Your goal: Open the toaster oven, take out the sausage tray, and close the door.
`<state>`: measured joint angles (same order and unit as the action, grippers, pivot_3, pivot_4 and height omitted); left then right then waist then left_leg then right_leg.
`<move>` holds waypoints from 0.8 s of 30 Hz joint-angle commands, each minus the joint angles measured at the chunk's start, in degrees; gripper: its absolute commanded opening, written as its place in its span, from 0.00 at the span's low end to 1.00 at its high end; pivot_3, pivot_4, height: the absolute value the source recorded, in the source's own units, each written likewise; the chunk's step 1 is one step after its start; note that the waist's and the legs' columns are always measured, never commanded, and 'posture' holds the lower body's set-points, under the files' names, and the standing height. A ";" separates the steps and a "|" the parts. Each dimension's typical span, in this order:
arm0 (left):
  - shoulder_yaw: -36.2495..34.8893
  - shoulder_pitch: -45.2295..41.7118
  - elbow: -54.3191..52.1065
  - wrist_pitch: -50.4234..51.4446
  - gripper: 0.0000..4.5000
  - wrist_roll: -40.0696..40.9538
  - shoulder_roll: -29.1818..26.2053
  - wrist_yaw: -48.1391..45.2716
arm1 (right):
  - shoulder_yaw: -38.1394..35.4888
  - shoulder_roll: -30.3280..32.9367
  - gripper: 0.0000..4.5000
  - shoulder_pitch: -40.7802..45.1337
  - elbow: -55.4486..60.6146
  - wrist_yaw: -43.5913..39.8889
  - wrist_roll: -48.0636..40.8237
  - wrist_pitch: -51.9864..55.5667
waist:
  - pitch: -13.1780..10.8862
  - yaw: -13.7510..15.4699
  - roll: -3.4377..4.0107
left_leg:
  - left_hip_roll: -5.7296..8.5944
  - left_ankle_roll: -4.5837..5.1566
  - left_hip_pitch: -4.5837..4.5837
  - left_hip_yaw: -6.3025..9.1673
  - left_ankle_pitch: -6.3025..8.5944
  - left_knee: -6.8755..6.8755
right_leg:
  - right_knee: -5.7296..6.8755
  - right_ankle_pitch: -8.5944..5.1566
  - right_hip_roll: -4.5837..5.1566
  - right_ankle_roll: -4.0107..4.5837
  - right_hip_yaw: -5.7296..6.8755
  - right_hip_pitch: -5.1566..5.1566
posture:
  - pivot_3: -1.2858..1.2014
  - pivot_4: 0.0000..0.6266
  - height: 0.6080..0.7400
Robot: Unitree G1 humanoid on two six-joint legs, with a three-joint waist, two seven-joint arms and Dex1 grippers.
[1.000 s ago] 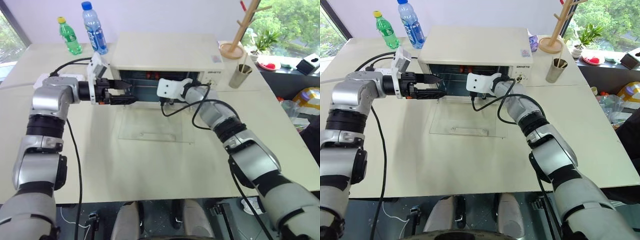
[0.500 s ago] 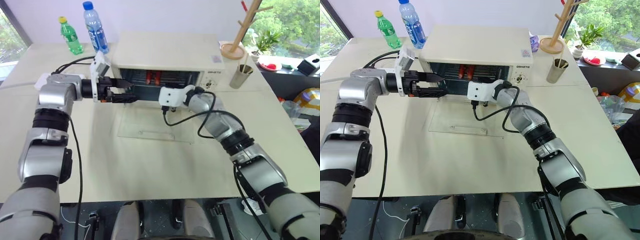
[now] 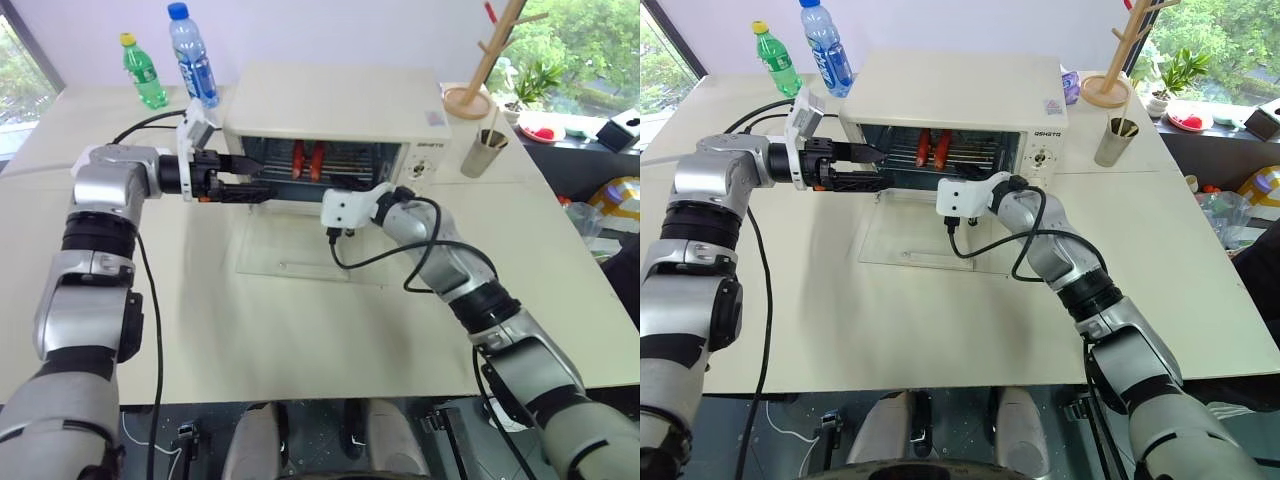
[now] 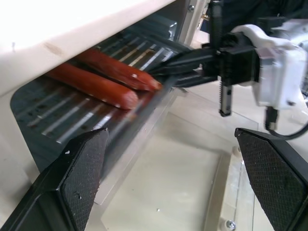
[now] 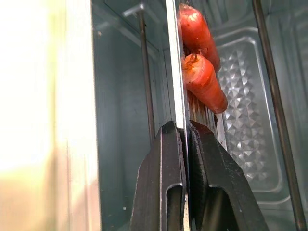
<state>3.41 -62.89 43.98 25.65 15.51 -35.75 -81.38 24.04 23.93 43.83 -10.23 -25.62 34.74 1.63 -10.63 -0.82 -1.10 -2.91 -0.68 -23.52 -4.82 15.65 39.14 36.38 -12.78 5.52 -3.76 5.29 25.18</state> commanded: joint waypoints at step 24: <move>-1.36 -0.75 -2.84 -0.95 1.00 0.17 -1.64 -1.88 | -5.26 8.58 0.00 -14.94 23.35 -5.58 -0.14 -0.05 | -0.01 1.67 -0.03 | 0.08 0.10 -0.06 0.05 0.06 0.02 | -0.12 0.00 0.03 0.00 0.02 -0.07 | 0.52 0.24 0.87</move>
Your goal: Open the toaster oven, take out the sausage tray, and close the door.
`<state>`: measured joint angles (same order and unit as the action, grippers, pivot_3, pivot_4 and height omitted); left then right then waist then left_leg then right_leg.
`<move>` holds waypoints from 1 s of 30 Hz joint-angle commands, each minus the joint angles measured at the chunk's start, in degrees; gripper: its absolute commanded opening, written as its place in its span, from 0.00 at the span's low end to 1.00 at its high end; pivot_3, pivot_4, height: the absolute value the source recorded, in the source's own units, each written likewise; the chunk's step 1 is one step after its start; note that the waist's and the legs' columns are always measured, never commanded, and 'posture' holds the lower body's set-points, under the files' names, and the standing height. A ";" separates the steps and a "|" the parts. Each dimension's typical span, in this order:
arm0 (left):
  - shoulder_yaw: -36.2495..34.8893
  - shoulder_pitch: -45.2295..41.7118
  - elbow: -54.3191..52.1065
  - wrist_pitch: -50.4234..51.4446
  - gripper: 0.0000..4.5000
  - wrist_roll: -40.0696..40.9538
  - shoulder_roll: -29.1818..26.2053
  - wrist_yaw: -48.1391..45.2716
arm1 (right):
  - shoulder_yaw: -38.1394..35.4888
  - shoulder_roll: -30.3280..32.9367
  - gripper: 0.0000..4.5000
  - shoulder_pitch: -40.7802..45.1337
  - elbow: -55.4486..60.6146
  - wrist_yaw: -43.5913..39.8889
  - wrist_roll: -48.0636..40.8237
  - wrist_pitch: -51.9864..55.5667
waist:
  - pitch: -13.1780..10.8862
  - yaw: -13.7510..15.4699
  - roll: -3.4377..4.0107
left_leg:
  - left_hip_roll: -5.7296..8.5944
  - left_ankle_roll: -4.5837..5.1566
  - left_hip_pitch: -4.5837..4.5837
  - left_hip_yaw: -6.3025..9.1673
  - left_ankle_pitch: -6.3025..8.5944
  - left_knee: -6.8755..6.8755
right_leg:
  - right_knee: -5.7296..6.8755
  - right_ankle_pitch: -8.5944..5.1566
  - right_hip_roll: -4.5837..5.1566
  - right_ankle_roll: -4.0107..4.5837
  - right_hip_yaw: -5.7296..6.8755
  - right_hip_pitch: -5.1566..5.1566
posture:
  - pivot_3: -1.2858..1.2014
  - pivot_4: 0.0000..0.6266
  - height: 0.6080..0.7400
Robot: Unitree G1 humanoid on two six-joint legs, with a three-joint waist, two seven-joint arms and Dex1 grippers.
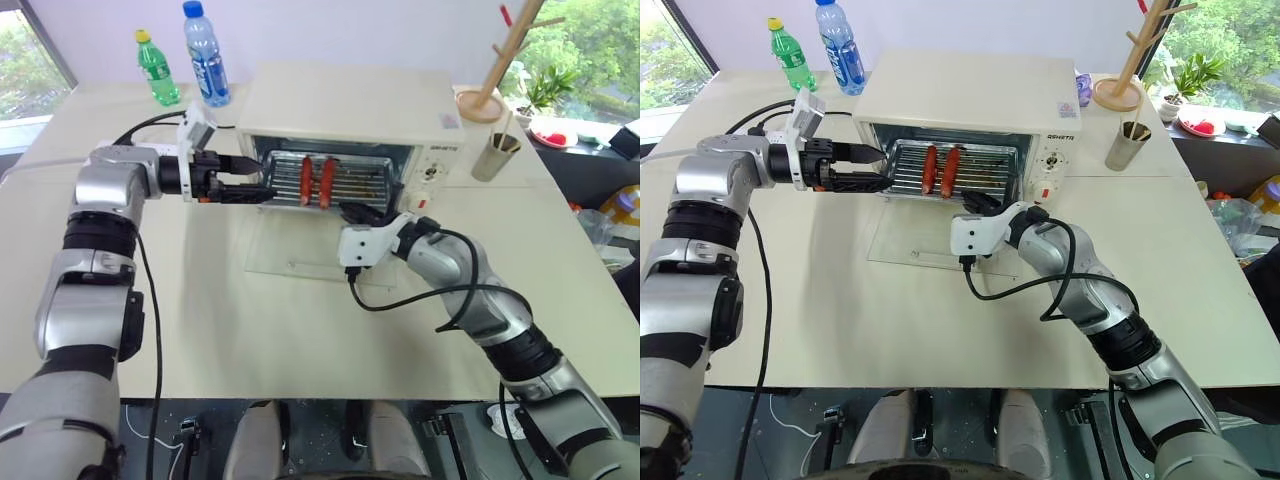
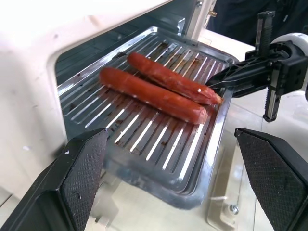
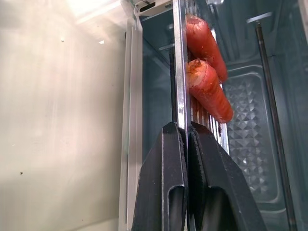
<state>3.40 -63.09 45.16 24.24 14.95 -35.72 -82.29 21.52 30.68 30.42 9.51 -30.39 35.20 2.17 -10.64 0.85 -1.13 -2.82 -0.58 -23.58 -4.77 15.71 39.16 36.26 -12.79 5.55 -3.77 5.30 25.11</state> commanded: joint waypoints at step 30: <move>-3.80 12.19 -22.59 22.56 1.00 9.54 -11.81 -3.60 | -10.50 11.69 0.00 -10.12 8.83 -3.56 -11.81 -20.76 | -0.02 -0.77 -0.04 | -0.05 0.00 0.04 0.09 0.00 0.04 | -0.01 -0.01 -0.06 -0.01 -0.01 -0.05 | 0.52 0.24 0.87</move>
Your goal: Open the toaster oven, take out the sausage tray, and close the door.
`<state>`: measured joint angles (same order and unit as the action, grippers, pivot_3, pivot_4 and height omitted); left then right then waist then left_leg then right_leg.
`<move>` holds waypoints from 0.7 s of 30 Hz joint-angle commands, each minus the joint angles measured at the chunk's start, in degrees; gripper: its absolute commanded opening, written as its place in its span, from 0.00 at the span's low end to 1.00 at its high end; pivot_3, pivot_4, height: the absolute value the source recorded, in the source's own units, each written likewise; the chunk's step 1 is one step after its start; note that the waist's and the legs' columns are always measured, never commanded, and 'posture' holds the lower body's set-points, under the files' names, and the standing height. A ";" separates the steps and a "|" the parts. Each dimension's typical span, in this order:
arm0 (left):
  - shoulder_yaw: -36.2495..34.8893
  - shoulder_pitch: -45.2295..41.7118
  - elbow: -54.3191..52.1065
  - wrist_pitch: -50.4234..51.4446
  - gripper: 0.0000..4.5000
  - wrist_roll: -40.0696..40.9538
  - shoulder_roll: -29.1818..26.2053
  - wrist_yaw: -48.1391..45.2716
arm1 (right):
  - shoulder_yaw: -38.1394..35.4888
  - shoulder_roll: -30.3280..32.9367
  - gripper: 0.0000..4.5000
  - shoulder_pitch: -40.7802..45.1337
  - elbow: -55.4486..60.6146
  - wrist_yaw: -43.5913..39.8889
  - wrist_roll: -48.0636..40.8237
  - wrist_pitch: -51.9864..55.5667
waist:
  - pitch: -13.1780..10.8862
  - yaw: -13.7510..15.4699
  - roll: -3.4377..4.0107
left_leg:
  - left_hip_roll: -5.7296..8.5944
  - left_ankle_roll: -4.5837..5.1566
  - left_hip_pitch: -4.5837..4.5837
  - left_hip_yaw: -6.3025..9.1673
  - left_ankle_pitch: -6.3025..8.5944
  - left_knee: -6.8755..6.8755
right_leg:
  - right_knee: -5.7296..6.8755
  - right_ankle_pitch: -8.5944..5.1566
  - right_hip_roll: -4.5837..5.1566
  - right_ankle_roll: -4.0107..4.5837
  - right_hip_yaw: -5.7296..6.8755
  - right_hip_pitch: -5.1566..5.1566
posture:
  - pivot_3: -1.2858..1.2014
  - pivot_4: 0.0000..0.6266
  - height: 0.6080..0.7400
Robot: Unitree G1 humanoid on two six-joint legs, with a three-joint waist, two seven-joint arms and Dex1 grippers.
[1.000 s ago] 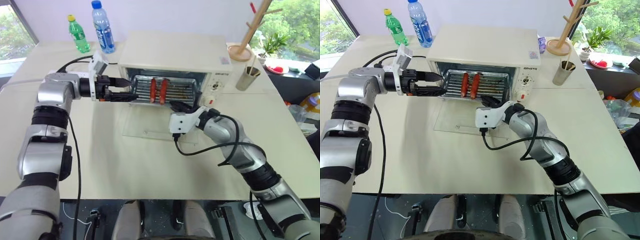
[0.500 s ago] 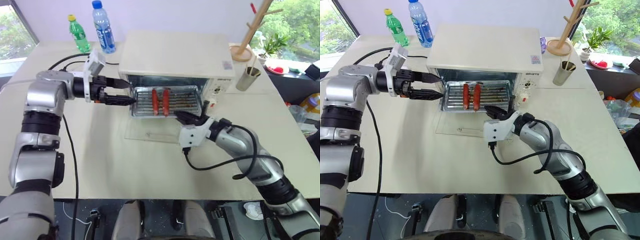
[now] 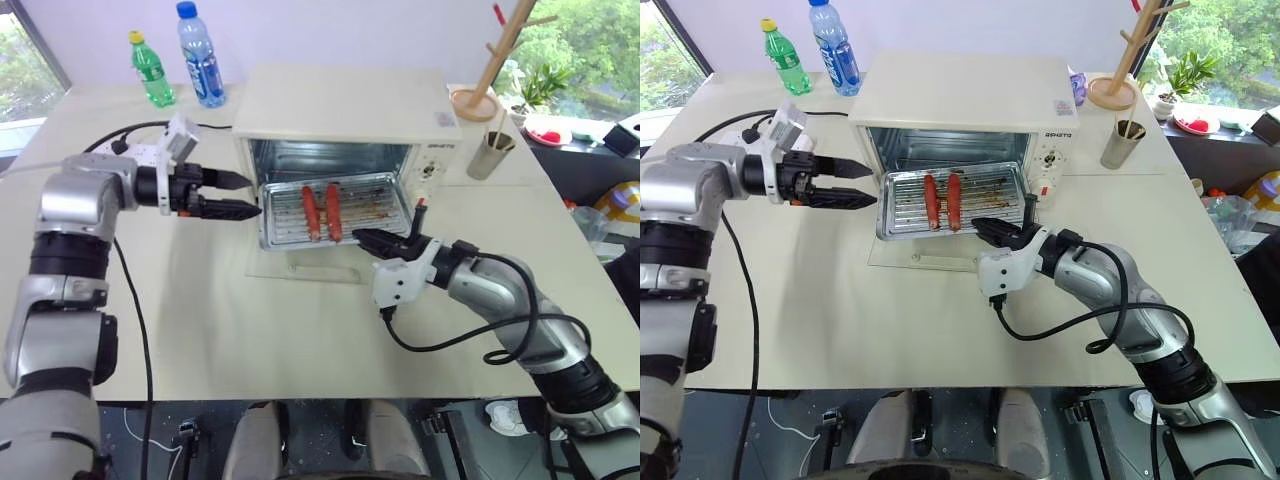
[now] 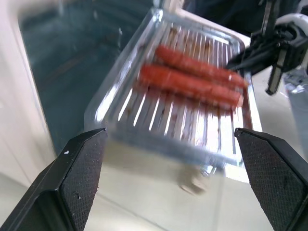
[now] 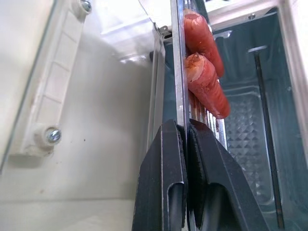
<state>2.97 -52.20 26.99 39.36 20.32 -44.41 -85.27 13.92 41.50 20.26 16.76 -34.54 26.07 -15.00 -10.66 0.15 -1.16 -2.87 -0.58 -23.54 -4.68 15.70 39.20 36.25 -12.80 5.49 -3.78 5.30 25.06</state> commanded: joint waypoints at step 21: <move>-29.60 19.65 -26.48 53.14 1.00 33.55 12.34 34.57 | 2.40 -1.97 0.00 5.54 -9.11 -4.03 -8.87 -18.32 | 0.01 -0.80 -0.02 | 0.01 -0.31 0.22 0.17 -0.18 0.01 | 0.09 -0.01 0.03 0.00 -0.02 -0.23 | 0.52 0.24 0.87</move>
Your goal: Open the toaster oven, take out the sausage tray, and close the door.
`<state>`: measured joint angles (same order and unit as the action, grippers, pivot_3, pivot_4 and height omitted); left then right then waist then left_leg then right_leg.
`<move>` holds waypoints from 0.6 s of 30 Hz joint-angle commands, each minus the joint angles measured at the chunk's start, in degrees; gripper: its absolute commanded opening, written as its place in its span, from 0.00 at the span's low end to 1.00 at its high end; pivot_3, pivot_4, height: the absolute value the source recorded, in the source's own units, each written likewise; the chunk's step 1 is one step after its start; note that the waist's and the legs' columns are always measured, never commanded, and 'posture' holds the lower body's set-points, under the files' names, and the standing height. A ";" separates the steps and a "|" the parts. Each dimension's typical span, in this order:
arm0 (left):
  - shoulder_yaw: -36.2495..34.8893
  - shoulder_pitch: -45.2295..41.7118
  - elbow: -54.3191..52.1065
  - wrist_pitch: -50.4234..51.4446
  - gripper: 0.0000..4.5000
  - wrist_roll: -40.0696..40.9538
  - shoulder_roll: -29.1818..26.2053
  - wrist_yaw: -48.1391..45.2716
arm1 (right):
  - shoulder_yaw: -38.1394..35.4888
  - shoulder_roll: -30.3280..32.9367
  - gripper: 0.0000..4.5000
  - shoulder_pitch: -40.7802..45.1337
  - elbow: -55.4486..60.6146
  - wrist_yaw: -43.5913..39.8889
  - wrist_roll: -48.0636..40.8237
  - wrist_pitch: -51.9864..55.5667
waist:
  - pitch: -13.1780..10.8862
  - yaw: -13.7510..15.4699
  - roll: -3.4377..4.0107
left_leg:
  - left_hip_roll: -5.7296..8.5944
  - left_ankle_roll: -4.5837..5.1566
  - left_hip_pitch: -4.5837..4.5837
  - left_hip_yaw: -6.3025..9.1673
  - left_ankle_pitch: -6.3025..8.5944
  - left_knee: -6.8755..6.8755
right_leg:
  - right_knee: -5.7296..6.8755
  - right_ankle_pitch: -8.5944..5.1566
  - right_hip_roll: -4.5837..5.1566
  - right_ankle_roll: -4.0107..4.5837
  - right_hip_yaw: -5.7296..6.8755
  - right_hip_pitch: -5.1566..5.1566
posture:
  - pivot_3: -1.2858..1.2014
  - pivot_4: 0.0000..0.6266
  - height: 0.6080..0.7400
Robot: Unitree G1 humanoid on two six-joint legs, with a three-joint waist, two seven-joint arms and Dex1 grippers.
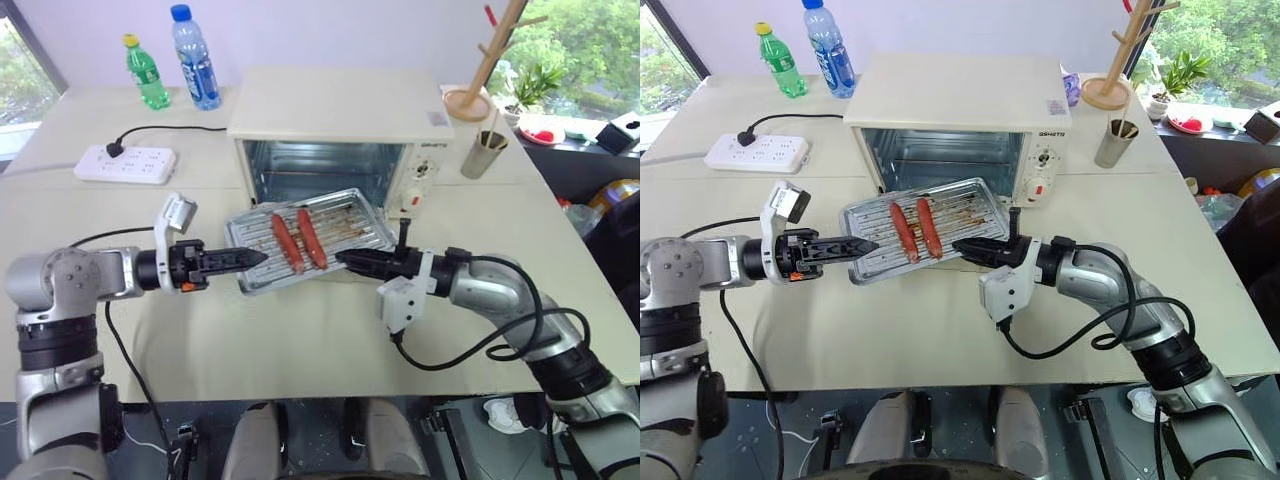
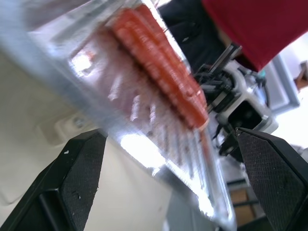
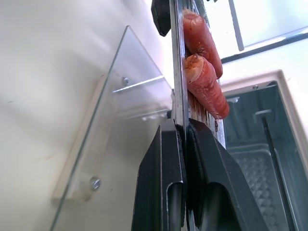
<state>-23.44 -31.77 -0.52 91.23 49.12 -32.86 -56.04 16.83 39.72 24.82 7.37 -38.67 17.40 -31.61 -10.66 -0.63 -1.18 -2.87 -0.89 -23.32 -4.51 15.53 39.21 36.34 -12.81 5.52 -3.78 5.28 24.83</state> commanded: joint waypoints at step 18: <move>0.79 2.89 4.95 1.27 0.01 29.08 -3.47 21.43 | -1.67 0.73 0.00 0.35 -1.20 1.33 2.05 -3.71 | 0.01 -0.03 -0.02 | 0.00 -0.13 0.06 0.03 -0.06 -0.01 | 0.00 0.01 0.05 0.01 -0.02 -0.04 | 0.52 0.24 0.87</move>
<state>-22.74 -28.35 5.20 92.04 73.86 -35.87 -35.23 16.61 39.94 25.07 5.61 -37.32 20.21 -35.87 -10.65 -0.66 -1.20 -2.86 -1.02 -23.27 -4.49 15.46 39.20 36.34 -12.80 5.57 -3.77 5.26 24.79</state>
